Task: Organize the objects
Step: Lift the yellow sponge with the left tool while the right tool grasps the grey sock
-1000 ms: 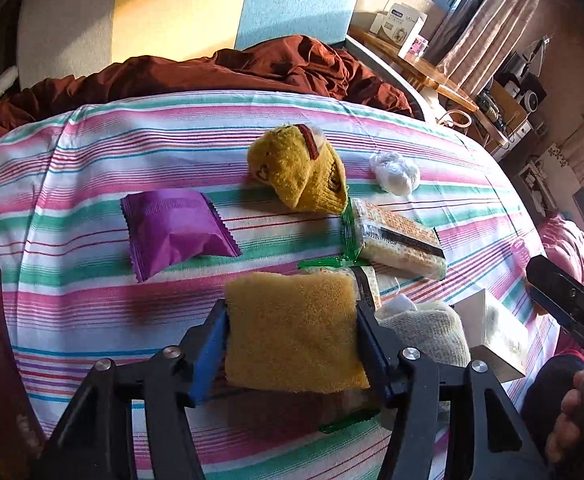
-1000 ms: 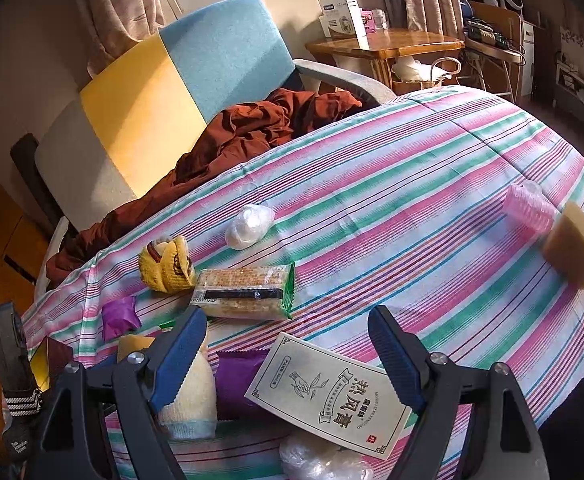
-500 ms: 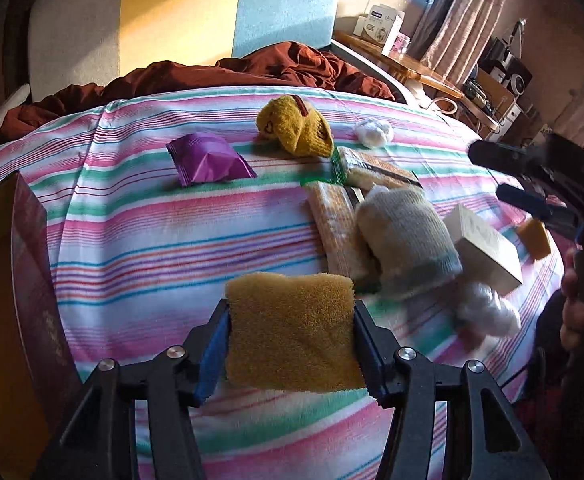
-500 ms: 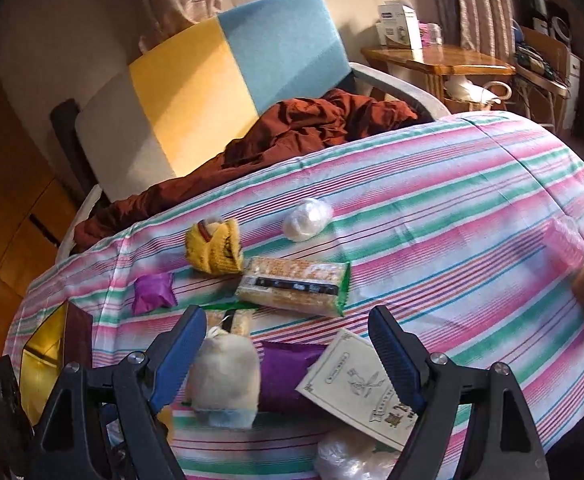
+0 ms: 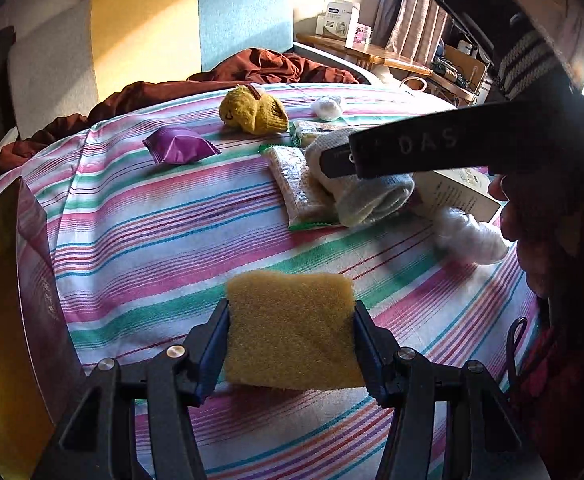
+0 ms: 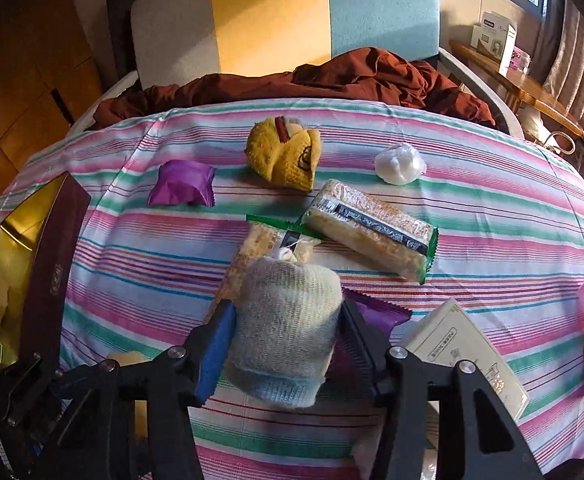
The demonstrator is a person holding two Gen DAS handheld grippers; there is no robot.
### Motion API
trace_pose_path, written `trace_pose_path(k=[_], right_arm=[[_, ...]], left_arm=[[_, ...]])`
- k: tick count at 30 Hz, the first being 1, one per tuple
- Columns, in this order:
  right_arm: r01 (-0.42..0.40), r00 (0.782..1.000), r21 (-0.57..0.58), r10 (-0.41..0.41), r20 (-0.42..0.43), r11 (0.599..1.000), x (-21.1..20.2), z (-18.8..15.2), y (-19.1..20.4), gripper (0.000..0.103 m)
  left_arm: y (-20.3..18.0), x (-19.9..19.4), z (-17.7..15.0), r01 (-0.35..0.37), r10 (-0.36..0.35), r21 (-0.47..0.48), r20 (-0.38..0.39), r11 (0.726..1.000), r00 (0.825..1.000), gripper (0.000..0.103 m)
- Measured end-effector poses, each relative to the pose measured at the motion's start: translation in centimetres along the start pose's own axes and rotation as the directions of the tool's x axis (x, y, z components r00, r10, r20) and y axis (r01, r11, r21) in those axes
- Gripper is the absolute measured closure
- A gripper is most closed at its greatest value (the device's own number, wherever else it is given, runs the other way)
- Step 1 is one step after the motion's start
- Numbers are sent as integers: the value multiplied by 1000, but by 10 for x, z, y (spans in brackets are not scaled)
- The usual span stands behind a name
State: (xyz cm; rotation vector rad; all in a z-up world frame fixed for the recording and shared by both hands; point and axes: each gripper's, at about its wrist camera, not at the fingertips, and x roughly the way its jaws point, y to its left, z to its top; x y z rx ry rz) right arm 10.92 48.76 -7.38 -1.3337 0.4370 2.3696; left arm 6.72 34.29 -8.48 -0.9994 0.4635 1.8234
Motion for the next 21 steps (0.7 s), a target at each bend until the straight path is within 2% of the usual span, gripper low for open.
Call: trace_pose_path(k=[11, 21], right_arm=[[9, 1000, -15, -9, -4, 1000, 1, 0, 0, 50], [30, 1000, -27, -30, -5, 999, 1, -1, 2, 50]], left_arm=[[2, 7, -3, 6, -7, -16, -17, 1000, 1000, 44], [-1, 7, -5, -11, 11, 13, -6, 1000, 1000, 45]])
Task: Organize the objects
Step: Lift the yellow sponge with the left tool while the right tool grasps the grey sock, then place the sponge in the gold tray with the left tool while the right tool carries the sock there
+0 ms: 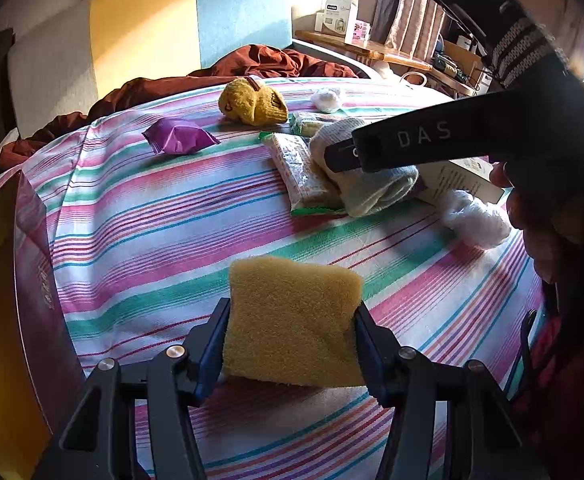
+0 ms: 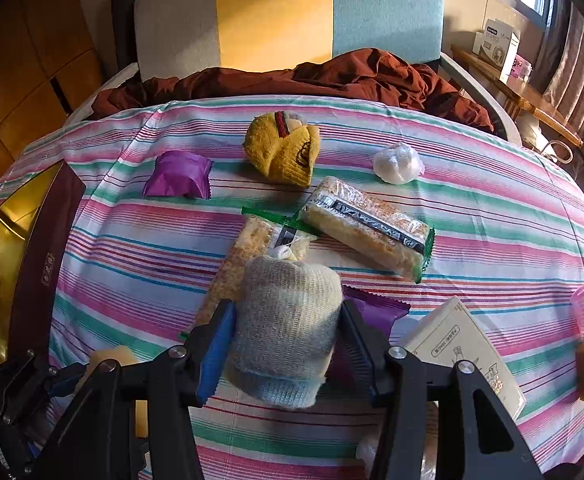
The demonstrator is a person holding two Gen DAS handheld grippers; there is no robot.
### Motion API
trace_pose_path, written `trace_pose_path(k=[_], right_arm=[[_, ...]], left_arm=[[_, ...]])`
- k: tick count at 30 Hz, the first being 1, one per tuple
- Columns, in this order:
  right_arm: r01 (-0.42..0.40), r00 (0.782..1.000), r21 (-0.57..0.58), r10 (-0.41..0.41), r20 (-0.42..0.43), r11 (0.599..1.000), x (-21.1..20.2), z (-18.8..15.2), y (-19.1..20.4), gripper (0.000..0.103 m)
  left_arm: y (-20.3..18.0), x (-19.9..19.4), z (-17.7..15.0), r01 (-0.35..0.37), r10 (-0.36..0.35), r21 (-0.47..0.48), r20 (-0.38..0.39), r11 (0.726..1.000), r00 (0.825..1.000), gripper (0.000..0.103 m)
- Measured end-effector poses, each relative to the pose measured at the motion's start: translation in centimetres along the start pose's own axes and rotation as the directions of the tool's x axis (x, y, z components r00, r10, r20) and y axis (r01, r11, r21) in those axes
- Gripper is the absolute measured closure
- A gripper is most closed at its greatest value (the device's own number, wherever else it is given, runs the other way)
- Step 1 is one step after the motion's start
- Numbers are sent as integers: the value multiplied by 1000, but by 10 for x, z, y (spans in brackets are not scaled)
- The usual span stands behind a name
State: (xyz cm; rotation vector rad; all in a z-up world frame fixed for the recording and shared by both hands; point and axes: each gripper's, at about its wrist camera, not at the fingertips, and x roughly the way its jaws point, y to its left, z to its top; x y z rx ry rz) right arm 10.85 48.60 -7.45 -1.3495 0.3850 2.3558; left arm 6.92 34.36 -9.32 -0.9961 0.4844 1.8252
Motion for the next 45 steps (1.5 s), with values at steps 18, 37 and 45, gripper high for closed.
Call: trace_pose_path(k=[18, 37, 45], right_arm=[[5, 1000, 1, -5, 2, 1000, 0, 0, 0, 50], [55, 998, -41, -55, 9, 998, 0, -2, 8, 50], [69, 998, -47, -69, 11, 997, 1, -2, 10, 50]], left_arm=[[-3, -13, -4, -12, 12, 2, -1, 1000, 1000, 46], [147, -129, -9, -203, 247, -286, 128, 937, 961, 43], [273, -136, -26, -344, 397, -457, 22, 820, 918, 42]])
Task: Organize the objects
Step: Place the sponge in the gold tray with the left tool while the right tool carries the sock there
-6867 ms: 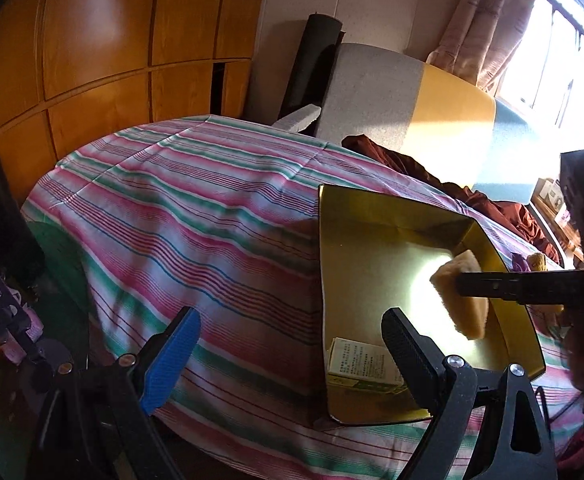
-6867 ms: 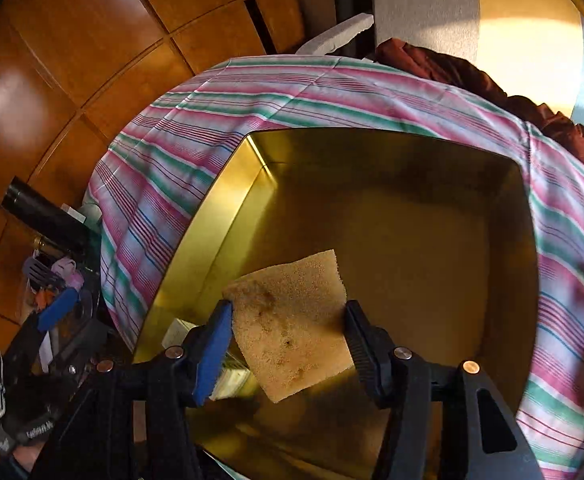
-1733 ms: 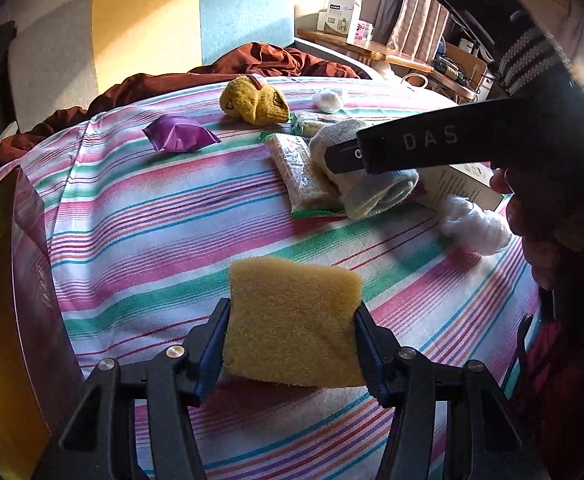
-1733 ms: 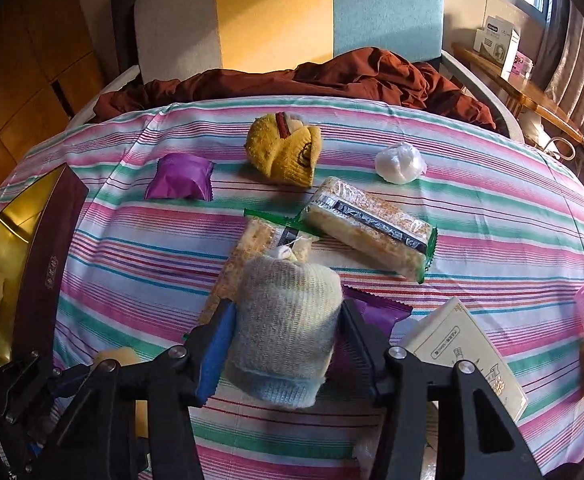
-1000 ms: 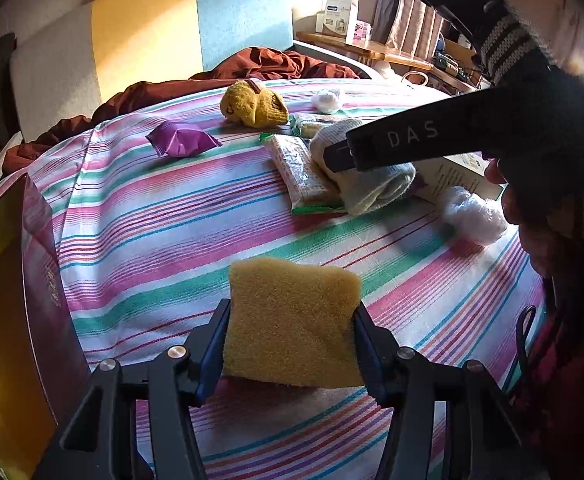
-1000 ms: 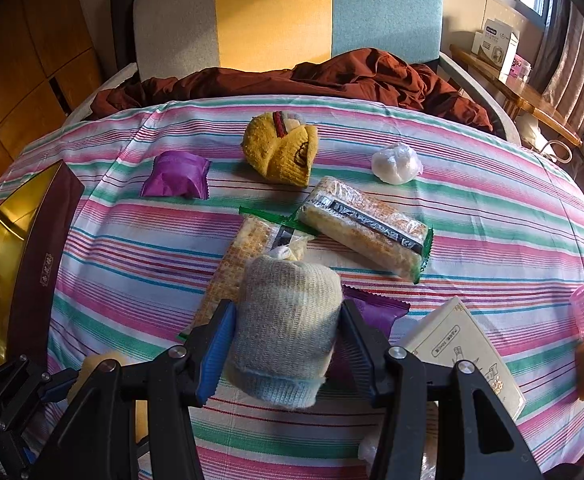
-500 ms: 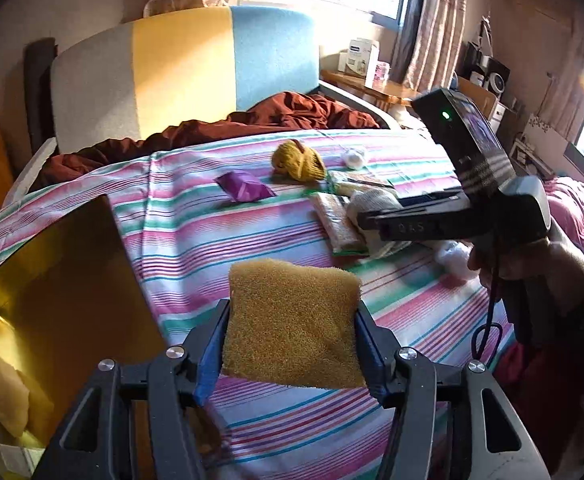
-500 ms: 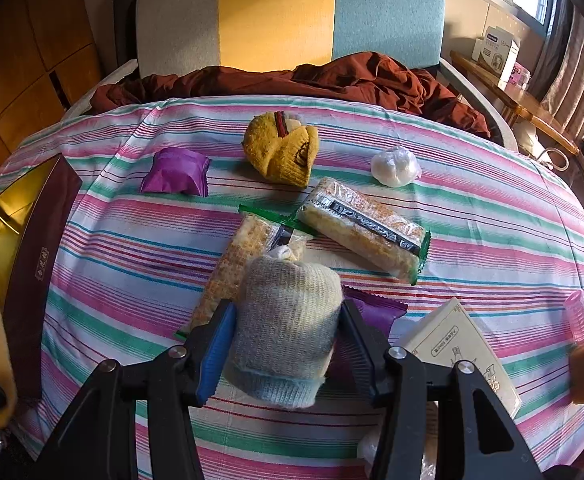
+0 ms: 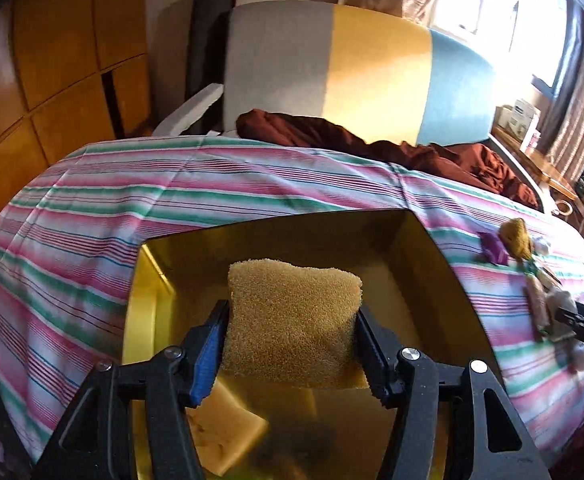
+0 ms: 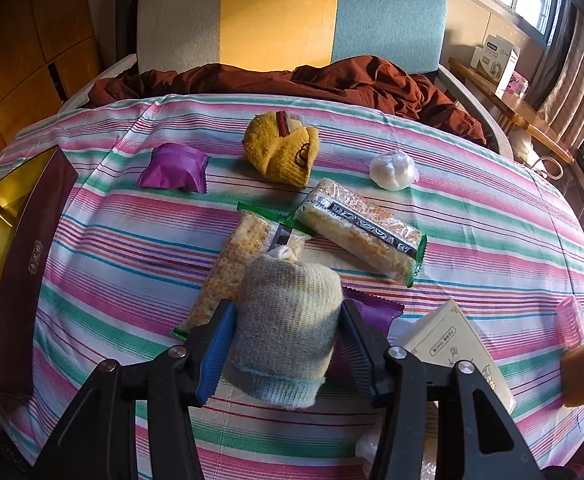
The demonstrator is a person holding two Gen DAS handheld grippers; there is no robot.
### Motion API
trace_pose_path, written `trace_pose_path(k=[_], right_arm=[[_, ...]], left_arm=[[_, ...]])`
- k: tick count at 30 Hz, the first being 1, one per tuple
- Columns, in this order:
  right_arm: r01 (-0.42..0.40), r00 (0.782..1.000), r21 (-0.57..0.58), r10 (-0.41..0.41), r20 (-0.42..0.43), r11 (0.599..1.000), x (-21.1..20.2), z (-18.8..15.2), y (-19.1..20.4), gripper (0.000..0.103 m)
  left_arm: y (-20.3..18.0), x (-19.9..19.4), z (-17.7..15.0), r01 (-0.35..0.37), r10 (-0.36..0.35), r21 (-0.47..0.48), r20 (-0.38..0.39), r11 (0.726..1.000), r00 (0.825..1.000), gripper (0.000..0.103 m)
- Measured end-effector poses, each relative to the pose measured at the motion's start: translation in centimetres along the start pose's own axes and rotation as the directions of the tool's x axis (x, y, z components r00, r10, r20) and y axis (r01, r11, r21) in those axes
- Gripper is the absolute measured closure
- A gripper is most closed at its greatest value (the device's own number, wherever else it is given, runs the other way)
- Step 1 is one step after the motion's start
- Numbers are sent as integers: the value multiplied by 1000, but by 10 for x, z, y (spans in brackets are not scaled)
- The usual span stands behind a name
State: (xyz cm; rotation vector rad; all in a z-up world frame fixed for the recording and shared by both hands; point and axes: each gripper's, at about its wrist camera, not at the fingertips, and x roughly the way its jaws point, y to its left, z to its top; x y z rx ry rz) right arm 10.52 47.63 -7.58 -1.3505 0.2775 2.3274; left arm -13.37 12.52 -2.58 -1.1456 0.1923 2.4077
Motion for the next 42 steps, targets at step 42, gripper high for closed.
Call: trace_pose_path(k=[42], right_arm=[[-394, 905, -301, 424, 36, 868, -63, 21, 257, 52]], left_arm=[[67, -90, -76, -165, 185, -153, 131, 974, 974, 1]])
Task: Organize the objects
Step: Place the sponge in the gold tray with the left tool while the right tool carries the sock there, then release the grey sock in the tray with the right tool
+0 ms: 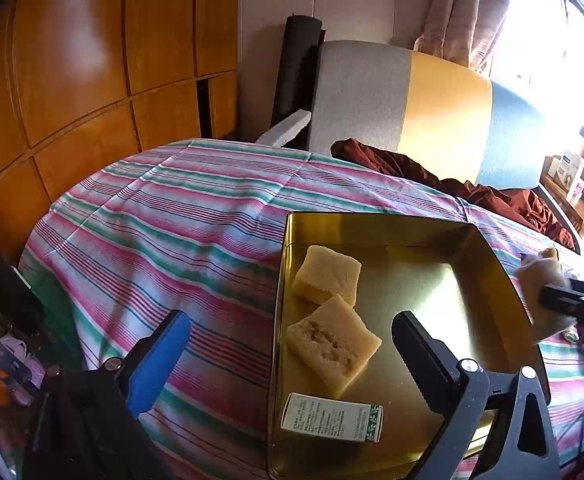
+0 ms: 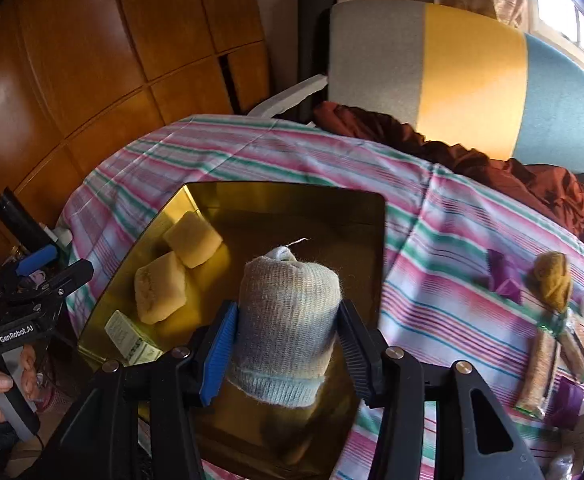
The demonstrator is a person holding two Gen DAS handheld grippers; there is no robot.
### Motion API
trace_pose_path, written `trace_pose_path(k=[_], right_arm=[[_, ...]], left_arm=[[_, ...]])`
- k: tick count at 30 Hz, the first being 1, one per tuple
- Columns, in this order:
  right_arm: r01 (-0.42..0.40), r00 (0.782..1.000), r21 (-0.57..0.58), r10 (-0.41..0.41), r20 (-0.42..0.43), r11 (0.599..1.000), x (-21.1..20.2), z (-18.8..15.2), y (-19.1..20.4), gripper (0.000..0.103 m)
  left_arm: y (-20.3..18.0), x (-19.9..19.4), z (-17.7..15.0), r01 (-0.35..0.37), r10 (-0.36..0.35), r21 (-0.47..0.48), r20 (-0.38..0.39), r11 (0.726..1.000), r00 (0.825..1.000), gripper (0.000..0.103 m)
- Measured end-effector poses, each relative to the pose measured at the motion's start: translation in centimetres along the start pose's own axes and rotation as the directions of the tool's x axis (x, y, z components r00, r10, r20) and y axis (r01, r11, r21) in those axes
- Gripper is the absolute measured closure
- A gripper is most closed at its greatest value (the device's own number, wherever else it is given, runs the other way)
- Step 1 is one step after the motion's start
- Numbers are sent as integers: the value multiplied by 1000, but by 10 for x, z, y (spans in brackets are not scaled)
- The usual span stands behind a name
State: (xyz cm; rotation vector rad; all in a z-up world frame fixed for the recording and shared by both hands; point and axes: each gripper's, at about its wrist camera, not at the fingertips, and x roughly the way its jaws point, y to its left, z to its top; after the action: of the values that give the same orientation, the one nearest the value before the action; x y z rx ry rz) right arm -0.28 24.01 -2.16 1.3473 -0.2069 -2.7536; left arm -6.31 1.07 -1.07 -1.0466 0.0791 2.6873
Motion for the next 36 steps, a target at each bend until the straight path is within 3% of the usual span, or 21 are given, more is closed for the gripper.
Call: trace_pose_path(k=[11, 15, 19, 23, 28, 36], right_arm=[[-83, 979, 0, 82, -186, 997, 83, -7, 52, 50], [-185, 966, 33, 188, -179, 982, 83, -11, 59, 49], [-194, 969, 32, 197, -148, 980, 72, -13, 59, 42], [-159, 980, 16, 160, -115, 987, 54, -17, 55, 41], [-86, 994, 4, 86, -69, 996, 31, -19, 45, 32], [23, 1000, 35, -24, 9, 999, -10, -28, 9, 25]], left_arm=[[15, -3, -9, -11, 11, -26, -11, 1000, 1000, 0], [22, -4, -11, -18, 17, -47, -11, 999, 1000, 0], [29, -4, -12, -32, 31, -58, -11, 998, 999, 0], [34, -6, -13, -41, 40, -69, -14, 997, 999, 0], [30, -10, -12, -43, 43, -58, -4, 997, 999, 0], [4, -22, -7, -5, 5, 1, 16, 1000, 1000, 0]])
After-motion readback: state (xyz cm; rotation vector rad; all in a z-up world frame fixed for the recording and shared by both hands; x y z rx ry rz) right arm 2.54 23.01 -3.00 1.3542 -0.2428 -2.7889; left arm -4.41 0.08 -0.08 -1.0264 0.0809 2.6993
